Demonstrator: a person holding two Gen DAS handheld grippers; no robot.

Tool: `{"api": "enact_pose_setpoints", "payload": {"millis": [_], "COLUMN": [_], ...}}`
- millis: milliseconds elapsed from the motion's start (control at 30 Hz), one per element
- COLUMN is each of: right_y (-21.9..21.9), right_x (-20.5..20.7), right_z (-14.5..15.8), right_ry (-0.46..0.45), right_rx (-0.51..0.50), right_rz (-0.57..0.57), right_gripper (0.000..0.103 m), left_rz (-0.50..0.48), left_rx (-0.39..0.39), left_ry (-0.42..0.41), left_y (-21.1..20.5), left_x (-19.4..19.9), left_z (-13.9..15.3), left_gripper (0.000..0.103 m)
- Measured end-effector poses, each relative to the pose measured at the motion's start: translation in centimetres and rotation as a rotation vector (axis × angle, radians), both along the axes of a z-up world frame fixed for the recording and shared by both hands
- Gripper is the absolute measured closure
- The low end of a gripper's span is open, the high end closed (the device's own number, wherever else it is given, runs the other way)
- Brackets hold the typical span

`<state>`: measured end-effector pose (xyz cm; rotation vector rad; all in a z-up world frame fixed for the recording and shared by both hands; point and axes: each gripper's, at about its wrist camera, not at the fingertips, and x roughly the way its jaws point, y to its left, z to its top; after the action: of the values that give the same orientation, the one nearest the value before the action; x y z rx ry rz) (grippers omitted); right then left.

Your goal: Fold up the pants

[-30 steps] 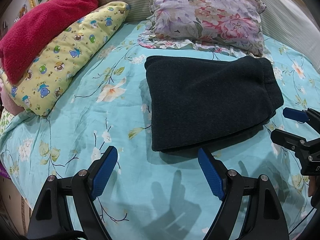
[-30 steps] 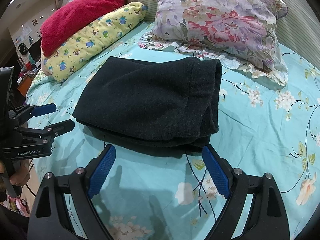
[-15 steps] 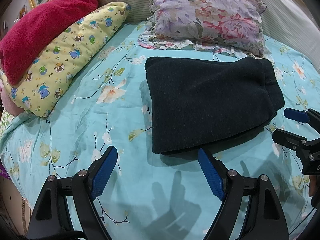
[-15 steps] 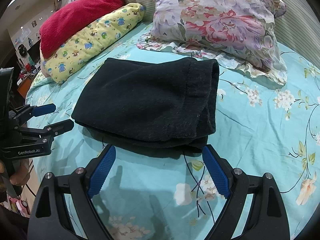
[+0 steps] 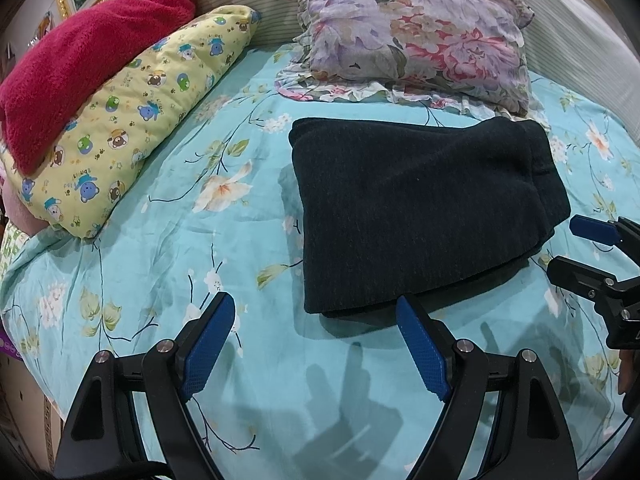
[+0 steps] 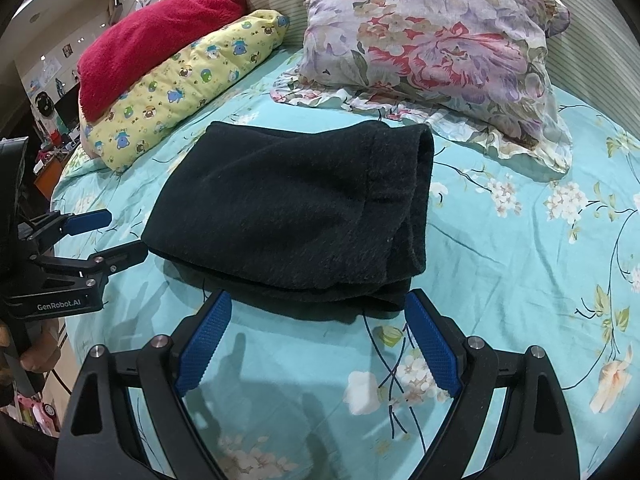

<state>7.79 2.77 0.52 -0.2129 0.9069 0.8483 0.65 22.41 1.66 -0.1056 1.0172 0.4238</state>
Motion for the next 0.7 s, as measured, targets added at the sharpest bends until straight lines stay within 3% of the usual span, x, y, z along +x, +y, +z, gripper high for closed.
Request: {"api": "enact_pose_setpoints", "payload": {"millis": [700], "right_y": [-0.4], "right_x": [1.3], "right_z": [0.8], "right_ry": [-0.005], "right_rx": [0.028], "right_rz": [-0.04], "right_gripper": [0.015], "left_rz": [0.032], "left_rx": [0.005], "left_ry": [-0.047], "left_y": [0.6], "left_x": [0.9], "left_z": [0.9], "left_gripper": [0.02]}}
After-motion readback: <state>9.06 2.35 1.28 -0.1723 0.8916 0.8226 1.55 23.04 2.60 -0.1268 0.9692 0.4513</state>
